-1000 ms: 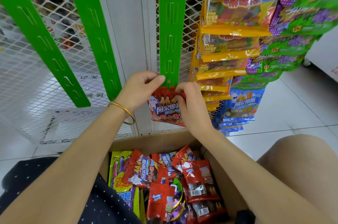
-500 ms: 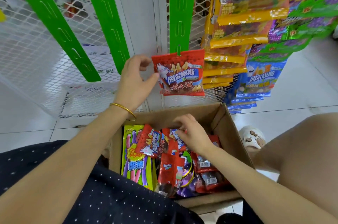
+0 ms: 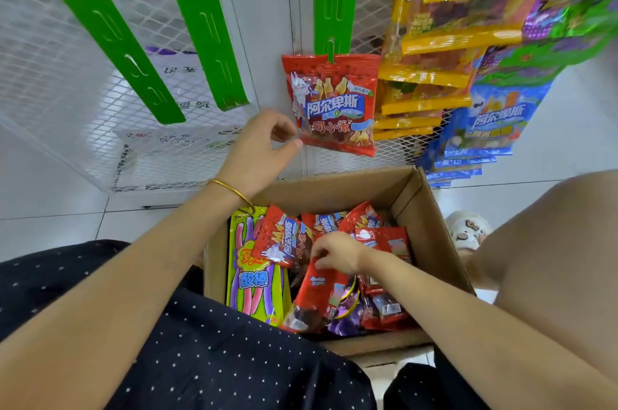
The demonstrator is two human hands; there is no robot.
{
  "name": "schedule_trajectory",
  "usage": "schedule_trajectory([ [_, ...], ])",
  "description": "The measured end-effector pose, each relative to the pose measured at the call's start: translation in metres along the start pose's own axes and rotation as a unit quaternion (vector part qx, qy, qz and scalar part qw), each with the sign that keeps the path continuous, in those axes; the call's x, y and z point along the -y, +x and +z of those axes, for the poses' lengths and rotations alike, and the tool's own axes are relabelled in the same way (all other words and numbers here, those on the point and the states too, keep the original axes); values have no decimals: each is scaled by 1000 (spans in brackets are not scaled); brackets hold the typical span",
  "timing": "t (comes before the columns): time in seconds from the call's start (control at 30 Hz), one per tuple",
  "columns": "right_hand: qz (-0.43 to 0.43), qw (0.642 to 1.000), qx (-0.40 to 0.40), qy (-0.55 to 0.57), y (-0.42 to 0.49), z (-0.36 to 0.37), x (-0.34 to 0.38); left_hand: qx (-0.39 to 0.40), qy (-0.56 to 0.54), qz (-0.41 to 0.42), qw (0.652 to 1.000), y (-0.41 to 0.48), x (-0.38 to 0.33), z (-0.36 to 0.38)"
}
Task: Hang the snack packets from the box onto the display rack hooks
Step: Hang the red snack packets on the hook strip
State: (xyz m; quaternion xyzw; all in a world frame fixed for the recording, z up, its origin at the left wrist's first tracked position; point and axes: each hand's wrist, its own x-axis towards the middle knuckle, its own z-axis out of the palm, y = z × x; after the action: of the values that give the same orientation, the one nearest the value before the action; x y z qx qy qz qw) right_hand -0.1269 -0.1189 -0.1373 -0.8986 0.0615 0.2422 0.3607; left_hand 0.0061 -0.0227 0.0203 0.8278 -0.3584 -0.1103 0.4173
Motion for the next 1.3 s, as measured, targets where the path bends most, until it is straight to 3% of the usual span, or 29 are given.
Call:
schedule_trajectory([
  [0.13, 19, 994, -38, 103, -16, -33, -3, 64, 7, -15, 998, 0, 1, 4],
  [0.37, 58, 930, -178, 315, -51, -83, 13, 232, 60, -45, 970, -10, 1, 22],
  [0.57, 142, 769, -302, 546, -59, -97, 25, 312, 46, -46, 948, -20, -16, 38],
  [0.67, 132, 679, -274, 668, -60, -99, 31, 292, 111, -8, 950, -27, -19, 48],
  [0.77, 130, 607, -267, 737, -60, -104, 33, 218, 187, 60, 956, -26, -14, 53],
  [0.83, 127, 608, -276, 734, -61, -106, 35, 177, 159, 54, 970, -19, -13, 49],
  [0.87, 140, 638, -302, 695, -60, -105, 33, 161, 145, 47, 975, -15, -12, 46],
  [0.93, 191, 734, -395, 518, -60, -103, 26, 139, 119, 35, 982, -7, -13, 38],
  [0.97, 192, 761, -431, 446, -63, -105, 25, 132, 104, 29, 985, -3, -13, 34],
  [1.0, 173, 771, -439, 427, -67, -107, 26, 128, 85, 23, 988, 1, -15, 29],
  [1.13, 54, 791, -342, 505, -82, -112, 35, 118, 7, 2, 993, 11, -22, 16],
  [1.23, -9, 809, -406, 424, -85, -110, 41, 100, -33, -13, 994, 17, -26, 10],
  [1.3, -48, 808, -402, 427, -87, -111, 45, 95, -55, -23, 994, 19, -29, 8],
])
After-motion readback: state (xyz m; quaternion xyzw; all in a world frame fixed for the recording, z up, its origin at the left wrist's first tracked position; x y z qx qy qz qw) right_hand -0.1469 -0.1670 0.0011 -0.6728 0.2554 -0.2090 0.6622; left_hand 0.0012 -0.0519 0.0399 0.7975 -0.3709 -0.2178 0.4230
